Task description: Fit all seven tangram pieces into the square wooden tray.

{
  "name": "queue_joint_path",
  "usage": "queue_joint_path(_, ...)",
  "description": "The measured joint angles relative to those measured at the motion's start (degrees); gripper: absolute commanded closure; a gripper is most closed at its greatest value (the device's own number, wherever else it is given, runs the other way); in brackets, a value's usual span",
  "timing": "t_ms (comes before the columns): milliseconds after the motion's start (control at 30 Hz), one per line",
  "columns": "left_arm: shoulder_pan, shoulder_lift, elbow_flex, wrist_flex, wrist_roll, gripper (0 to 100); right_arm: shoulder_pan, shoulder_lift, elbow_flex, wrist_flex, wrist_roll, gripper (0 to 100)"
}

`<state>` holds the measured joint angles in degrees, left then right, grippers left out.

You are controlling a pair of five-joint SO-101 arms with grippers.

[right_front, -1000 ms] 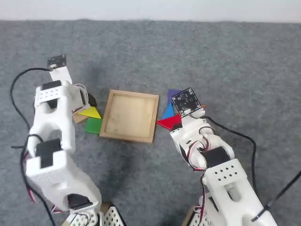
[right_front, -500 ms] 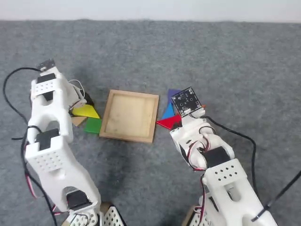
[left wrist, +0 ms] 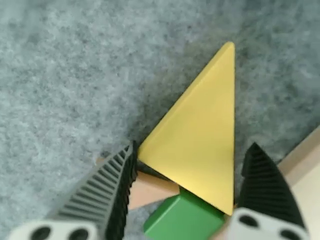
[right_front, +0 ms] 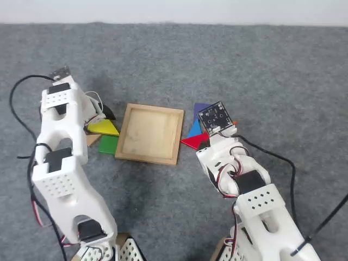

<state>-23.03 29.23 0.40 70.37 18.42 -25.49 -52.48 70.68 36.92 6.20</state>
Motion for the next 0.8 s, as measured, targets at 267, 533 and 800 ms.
queue_joint_path(267, 0.18, 0.0, 0.0, -0.35, -1.76, 70, 0.0, 0.0, 0.0, 0.0, 0.0, 95.4)
queue_joint_path(533, 0.79, 0.0, 0.0, -0.35, -2.46, 62, 0.0, 0.0, 0.0, 0.0, 0.0, 95.4)
queue_joint_path(800, 0.97, 0.0, 0.0, -0.35, -4.57, 67, 0.0, 0.0, 0.0, 0.0, 0.0, 95.4)
